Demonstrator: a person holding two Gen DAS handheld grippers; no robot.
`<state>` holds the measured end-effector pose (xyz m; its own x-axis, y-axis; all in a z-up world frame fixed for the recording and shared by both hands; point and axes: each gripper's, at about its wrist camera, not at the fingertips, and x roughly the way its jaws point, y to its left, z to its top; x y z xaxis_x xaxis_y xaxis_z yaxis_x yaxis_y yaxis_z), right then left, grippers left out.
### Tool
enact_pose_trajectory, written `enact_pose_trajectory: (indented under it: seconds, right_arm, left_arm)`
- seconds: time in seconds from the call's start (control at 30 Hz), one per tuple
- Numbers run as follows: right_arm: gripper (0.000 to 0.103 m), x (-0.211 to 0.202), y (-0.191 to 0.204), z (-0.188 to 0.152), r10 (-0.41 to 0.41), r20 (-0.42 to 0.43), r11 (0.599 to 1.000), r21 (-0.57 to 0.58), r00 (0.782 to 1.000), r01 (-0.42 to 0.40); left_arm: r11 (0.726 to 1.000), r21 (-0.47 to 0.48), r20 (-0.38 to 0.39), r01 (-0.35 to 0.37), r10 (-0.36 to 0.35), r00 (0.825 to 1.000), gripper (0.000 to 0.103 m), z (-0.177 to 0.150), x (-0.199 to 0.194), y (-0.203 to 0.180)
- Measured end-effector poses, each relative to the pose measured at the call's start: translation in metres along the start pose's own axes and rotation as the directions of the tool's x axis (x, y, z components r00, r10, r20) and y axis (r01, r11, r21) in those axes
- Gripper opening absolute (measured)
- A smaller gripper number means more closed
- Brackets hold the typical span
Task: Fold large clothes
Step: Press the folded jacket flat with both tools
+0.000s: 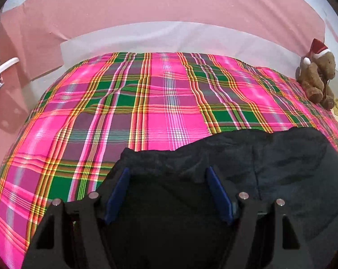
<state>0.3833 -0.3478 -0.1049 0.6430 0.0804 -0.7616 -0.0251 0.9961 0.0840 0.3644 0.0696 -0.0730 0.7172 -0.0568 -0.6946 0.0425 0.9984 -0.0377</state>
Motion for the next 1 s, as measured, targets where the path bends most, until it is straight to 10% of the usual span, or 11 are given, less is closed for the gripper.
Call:
enact_pose_trajectory:
  seconds: [0.7,1.0]
  right_arm:
    - [0.049,-0.013,-0.001,0.006,-0.023,-0.008,1.0,0.003,1.0,0.023]
    - [0.049,-0.089,0.033,0.022,0.079,0.135,0.997,-0.026,0.988,-0.076]
  left_arm:
    - [1.0,0.013,-0.05,-0.019,0.02,0.999,0.071,0.017,-0.01,-0.005]
    - [0.98,0.039,0.055,0.196,-0.198,0.979,0.071,0.048,-0.075,-0.069]
